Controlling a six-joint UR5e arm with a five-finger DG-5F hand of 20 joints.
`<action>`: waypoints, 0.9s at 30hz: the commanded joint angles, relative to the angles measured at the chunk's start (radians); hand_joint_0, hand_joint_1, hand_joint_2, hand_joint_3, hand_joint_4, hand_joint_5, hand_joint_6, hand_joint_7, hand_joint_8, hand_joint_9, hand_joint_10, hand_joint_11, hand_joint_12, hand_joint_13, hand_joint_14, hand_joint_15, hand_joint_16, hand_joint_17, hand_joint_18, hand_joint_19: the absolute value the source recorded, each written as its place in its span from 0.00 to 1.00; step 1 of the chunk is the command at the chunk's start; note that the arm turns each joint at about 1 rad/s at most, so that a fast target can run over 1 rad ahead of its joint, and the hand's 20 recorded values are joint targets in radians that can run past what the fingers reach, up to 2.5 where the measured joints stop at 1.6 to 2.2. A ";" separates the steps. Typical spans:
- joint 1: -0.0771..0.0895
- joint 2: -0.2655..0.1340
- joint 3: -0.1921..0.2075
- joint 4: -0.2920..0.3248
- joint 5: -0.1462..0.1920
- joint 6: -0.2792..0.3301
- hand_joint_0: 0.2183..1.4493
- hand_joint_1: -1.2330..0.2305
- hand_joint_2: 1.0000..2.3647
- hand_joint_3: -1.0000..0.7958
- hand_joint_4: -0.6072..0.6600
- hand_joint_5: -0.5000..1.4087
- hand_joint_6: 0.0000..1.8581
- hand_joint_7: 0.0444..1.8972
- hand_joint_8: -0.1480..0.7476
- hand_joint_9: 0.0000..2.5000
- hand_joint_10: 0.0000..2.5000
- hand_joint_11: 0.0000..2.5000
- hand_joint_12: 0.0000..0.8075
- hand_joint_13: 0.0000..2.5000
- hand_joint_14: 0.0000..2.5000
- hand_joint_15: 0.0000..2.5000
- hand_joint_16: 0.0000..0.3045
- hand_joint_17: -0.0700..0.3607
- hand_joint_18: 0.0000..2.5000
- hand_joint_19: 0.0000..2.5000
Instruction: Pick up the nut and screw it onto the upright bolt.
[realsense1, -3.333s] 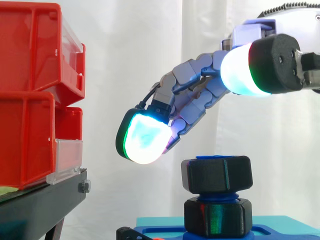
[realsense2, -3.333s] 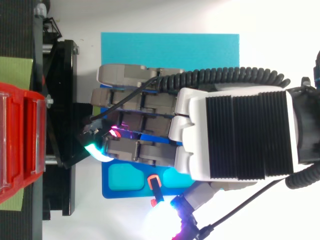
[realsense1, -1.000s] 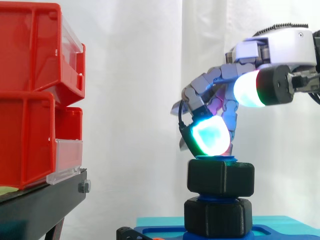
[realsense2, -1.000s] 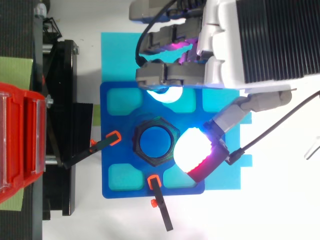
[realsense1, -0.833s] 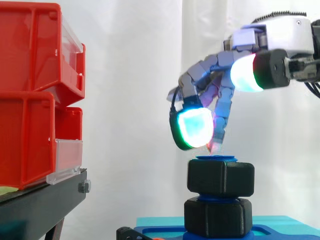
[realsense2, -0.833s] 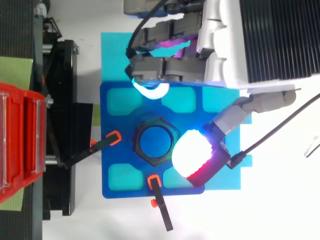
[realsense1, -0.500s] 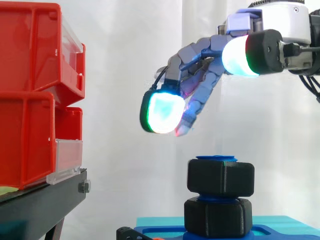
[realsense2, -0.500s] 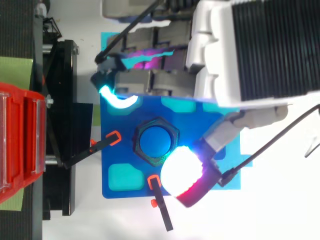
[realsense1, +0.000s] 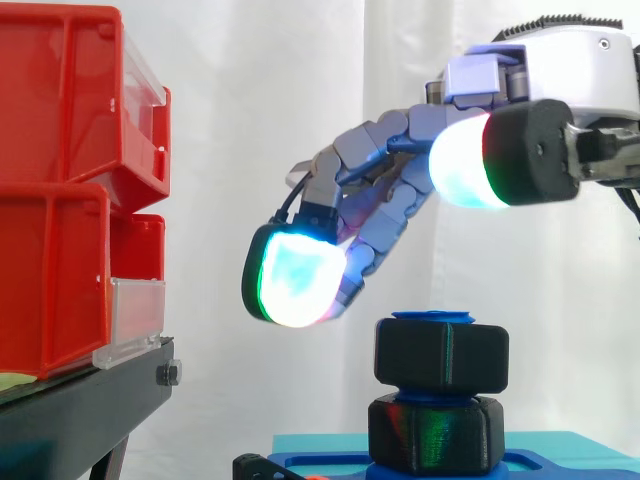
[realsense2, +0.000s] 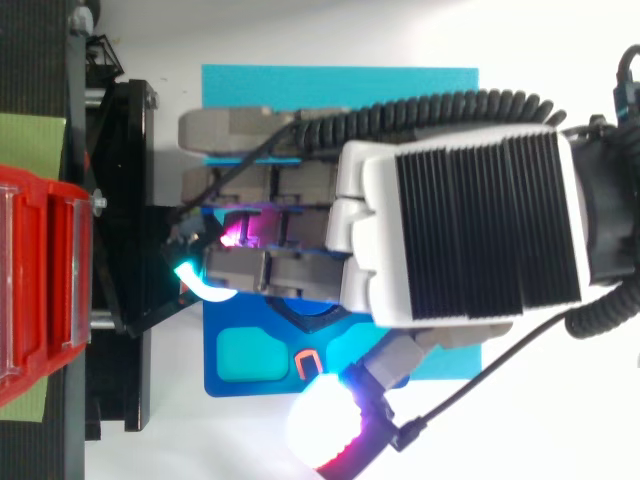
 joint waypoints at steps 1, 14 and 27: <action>0.015 0.000 -0.013 -0.004 0.017 0.000 0.22 0.76 0.00 0.28 0.67 0.21 0.27 0.43 0.46 0.31 0.00 0.00 0.34 0.17 0.00 0.00 0.08 0.29 0.00 0.00; 0.022 0.001 -0.036 0.014 0.023 0.011 0.23 0.74 0.00 0.28 0.69 0.22 0.27 0.48 0.46 0.31 0.00 0.00 0.32 0.17 0.00 0.00 0.07 0.27 0.00 0.00; 0.007 0.001 -0.036 0.011 0.017 0.022 0.23 0.72 0.00 0.28 0.68 0.23 0.27 0.59 0.47 0.31 0.00 0.00 0.31 0.18 0.00 0.00 0.06 0.26 0.00 0.00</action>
